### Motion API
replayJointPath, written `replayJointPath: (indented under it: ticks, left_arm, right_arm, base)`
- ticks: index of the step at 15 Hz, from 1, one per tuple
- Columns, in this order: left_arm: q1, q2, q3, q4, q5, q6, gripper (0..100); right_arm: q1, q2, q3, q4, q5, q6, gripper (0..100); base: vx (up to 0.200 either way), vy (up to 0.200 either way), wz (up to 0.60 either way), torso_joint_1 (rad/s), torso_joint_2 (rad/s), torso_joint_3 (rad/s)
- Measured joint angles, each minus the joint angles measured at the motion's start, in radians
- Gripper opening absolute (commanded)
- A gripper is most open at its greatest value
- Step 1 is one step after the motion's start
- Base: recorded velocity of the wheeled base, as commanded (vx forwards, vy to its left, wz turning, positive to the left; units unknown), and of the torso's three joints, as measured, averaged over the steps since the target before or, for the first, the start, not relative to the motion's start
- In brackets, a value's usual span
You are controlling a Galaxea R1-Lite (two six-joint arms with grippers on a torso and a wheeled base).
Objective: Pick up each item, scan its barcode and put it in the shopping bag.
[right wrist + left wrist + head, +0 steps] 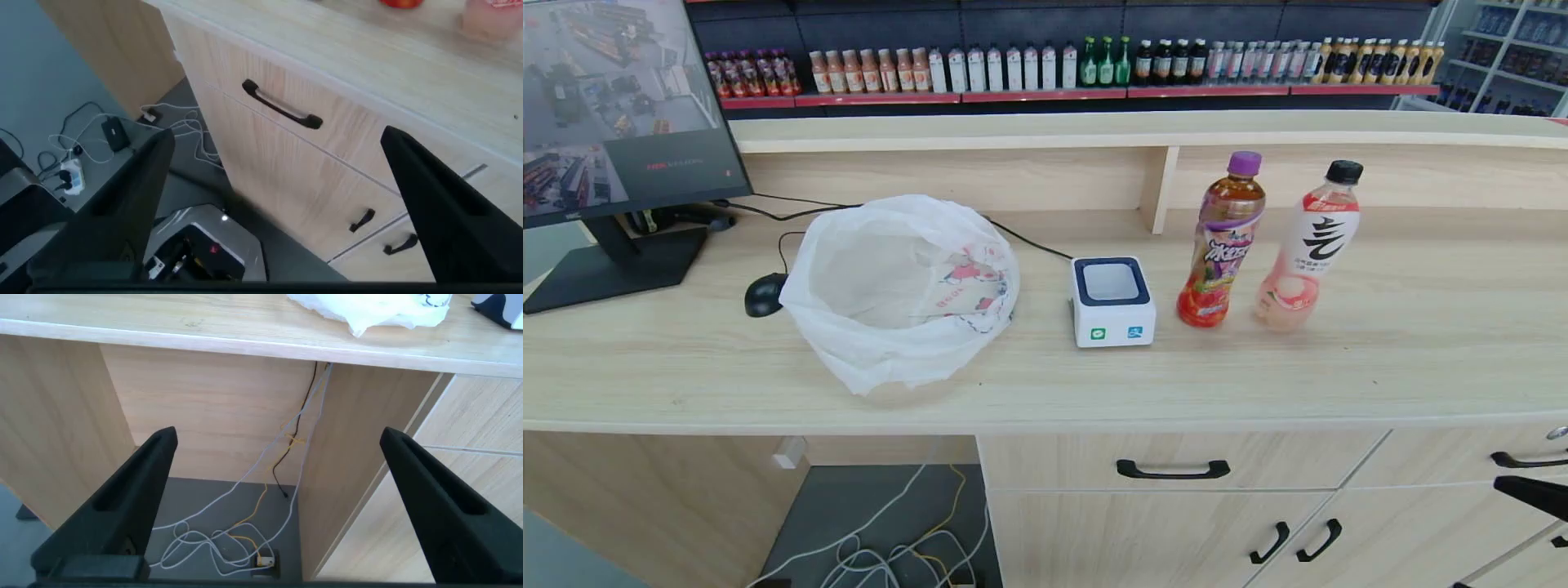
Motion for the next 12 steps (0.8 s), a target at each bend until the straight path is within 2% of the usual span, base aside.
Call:
replayJointPath:
  ticks: [2,6,7,12]
  left_arm:
    - [0.000,0.000,0.000,0.000,0.000,0.000,100]
    - [0.000,0.000,0.000,0.000,0.000,0.000,100]
    - [0.000,0.000,0.000,0.000,0.000,0.000,100]
    - [0.000,0.000,0.000,0.000,0.000,0.000,100]
  right_arm:
    - [0.025,0.137,-0.003,-0.155,0.000,-0.017,100]
    - [0.044,0.426,0.000,-0.583,-0.009,-0.029,100]
    - [0.046,0.483,-0.004,-0.653,-0.029,-0.029,100]
    - [0.068,0.661,-0.100,-0.780,-0.230,-0.031,100]
  base:
    - [0.000,0.000,0.00,0.000,0.00,0.000]
    - [0.000,0.000,0.00,0.000,0.00,0.000]
    - [0.000,0.000,0.00,0.000,0.00,0.000]
    - [0.000,0.000,0.00,0.000,0.00,0.000]
